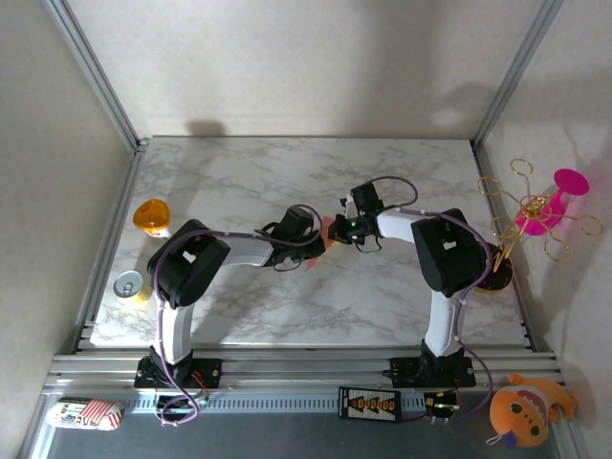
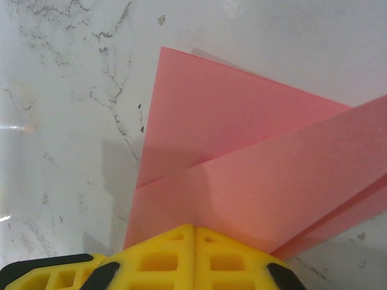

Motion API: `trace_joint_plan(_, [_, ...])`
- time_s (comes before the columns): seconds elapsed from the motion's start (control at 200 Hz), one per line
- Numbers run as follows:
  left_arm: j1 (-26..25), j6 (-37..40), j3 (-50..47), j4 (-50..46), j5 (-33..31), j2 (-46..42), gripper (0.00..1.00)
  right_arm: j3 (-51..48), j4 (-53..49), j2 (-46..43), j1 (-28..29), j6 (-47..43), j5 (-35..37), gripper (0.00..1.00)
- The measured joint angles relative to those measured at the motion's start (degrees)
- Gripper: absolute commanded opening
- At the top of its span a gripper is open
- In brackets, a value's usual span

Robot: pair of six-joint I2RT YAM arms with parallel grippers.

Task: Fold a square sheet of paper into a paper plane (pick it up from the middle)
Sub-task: Fold the wing for the fifth time at the center of the table.

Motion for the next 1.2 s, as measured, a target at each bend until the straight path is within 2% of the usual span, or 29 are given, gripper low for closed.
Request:
trace_joint_plan(0.22, [-0.1, 0.0, -2.0, 3.1, -0.7, -0.4, 0.00, 0.0, 0.4, 0.0, -0.8, 0.0, 0.0, 0.05])
trace_joint_plan(0.446, [-0.1, 0.0, -3.8, 6.0, -0.9, -0.5, 0.00, 1.2, 1.4, 1.1, -5.4, 0.7, 0.5, 0.05])
trace_joint_plan(0.696, [-0.1, 0.1, -4.9, 8.0, -1.0, -0.8, 0.00, 2.4, 2.7, 1.4, -9.4, 2.6, 8.0, 0.05])
trace_joint_plan(0.886, [-0.1, 1.1, -3.9, 6.0, -0.9, -0.7, 0.00, -0.3, 4.8, -4.5, -8.4, 2.8, 11.7, 0.06])
trace_joint_plan(1.001, [-0.1, 1.9, -3.1, 4.5, -0.9, -0.7, 0.00, -1.0, 6.9, -7.7, -5.8, 2.8, 9.2, 0.06])
trace_joint_plan(1.202, [-0.1, 3.3, -2.2, 2.6, -0.9, -0.7, 0.00, -1.3, 7.6, -5.9, -0.5, 2.8, 4.5, 0.05])
